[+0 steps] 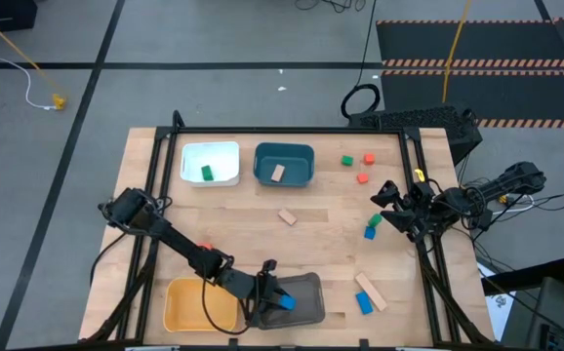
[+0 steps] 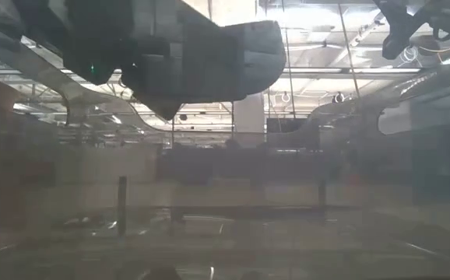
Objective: Sort & place blocks by color
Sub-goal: Put the top left blue block into the black bin, then put the bottom left orange block into the yellow bin
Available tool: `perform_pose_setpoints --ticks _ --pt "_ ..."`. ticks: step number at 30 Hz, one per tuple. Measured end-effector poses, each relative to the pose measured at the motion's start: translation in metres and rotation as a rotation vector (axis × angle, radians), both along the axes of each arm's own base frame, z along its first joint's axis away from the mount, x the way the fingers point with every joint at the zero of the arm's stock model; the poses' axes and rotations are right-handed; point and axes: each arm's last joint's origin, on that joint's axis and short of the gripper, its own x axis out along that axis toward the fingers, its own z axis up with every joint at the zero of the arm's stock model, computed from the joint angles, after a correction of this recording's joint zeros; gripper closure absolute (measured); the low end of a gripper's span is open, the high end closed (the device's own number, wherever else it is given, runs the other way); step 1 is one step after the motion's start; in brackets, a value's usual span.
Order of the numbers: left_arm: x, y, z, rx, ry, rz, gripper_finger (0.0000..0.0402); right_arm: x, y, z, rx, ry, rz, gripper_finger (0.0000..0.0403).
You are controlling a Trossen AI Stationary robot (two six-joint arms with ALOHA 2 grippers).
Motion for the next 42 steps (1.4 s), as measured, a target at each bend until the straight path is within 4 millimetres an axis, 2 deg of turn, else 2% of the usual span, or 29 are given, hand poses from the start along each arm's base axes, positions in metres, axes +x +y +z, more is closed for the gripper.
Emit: perform_pose_setpoints --ticks 8,12,17,22,30,35,39,42 --pt "0.002 -0.002 0.007 -0.025 -0.071 -0.013 0.0182 0.000 0.000 0.000 0.000 0.000 0.000 0.0161" --pt "0.001 -0.001 0.012 0.011 -0.083 -0.029 0.0174 0.000 0.000 0.000 0.000 0.000 0.000 0.0161" --pt "-0.010 0.014 0.055 0.054 -0.082 -0.007 0.0186 0.000 0.000 0.000 0.000 0.001 0.000 0.0161" --pt "-0.040 0.040 0.088 0.187 0.075 0.090 0.0195 0.000 0.000 0.000 0.000 0.000 0.000 0.0161" --pt "-0.096 0.079 0.107 0.330 0.398 0.247 0.0199 0.000 0.000 0.000 0.000 0.000 0.000 0.0161" --pt "-0.118 0.098 0.109 0.295 0.600 0.295 0.0199 0.000 0.000 0.000 0.000 0.000 0.000 0.0161" --pt "-0.130 0.104 0.103 0.273 0.769 0.332 0.0199 0.000 0.000 0.000 0.000 0.000 0.000 0.0161" --pt "-0.133 0.107 0.101 0.245 0.826 0.395 0.0199 0.000 0.000 0.000 0.000 0.001 0.000 0.0161"
